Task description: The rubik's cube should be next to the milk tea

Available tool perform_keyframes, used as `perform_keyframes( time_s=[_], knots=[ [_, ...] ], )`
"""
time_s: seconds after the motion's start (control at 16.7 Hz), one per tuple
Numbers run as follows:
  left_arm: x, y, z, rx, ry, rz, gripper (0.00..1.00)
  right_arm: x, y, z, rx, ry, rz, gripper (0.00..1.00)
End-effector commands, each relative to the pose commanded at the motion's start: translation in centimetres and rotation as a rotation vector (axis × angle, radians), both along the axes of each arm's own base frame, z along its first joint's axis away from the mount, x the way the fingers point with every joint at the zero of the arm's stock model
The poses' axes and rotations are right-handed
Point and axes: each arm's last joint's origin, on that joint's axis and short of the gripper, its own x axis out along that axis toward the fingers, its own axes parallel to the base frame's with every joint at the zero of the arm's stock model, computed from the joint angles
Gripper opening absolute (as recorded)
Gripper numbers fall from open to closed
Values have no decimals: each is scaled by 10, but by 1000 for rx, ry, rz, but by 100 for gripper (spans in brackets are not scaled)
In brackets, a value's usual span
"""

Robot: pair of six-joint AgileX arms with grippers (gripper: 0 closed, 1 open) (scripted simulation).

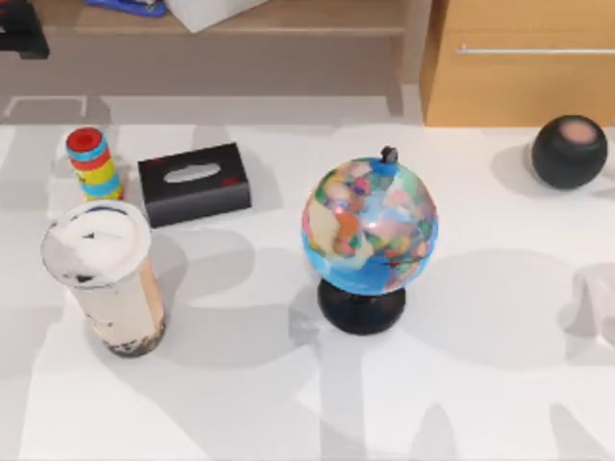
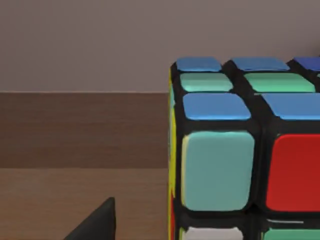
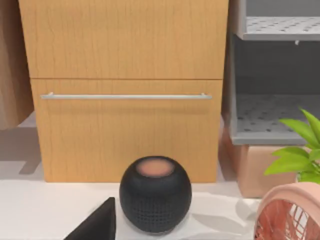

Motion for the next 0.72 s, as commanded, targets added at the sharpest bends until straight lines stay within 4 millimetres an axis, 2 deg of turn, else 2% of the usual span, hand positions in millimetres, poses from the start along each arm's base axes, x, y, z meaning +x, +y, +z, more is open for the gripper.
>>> perform_keyframes(
  time_s=[0.12, 0.36, 0.72],
  knots=[
    [9, 0, 0, 0, 0, 0, 100, 0, 0, 0, 0, 0, 0, 100],
    [11, 0, -1, 0, 1, 0, 100, 0, 0, 0, 0, 0, 0, 100],
    [11, 0, -1, 0, 1, 0, 55, 0, 0, 0, 0, 0, 0, 100]
  ],
)
